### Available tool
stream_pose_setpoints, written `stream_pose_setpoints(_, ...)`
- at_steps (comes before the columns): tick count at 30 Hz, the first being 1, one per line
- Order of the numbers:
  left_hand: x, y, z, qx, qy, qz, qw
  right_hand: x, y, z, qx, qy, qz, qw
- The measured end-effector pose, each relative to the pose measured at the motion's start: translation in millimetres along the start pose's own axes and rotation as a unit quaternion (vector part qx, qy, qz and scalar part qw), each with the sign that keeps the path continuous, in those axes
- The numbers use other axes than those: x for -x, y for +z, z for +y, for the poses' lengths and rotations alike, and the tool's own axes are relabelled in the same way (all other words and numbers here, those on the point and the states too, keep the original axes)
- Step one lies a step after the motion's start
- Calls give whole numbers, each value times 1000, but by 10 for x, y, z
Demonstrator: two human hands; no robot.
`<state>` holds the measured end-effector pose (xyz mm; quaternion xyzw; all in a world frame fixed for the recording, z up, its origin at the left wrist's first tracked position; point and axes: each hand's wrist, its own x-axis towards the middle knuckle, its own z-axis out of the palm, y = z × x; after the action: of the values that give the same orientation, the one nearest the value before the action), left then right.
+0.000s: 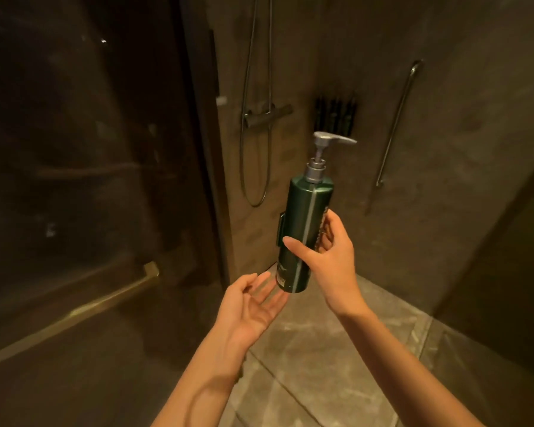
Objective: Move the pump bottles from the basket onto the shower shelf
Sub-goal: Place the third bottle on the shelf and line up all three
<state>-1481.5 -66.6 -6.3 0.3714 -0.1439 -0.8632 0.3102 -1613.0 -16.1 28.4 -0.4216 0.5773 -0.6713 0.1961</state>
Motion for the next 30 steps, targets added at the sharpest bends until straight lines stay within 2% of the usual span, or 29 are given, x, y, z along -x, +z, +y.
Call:
stream_pose_setpoints(8,-1101,882,635,-42,-52,-44,997,-1371,-52,213,57,-25,65,996)
stream_pose_setpoints(14,-2124,1350,843,-34,-66,-47,996,-2366,-237,625,75,-29,63,995)
stream_pose_setpoints(23,-3425,2437,1439,50,28,8,998,-4417,-292,1014,54,-61,-54,995)
stream_pose_setpoints(30,-3693,2629,2148,133,151,17,979,-5497,347,914,-12,-93,-184,978)
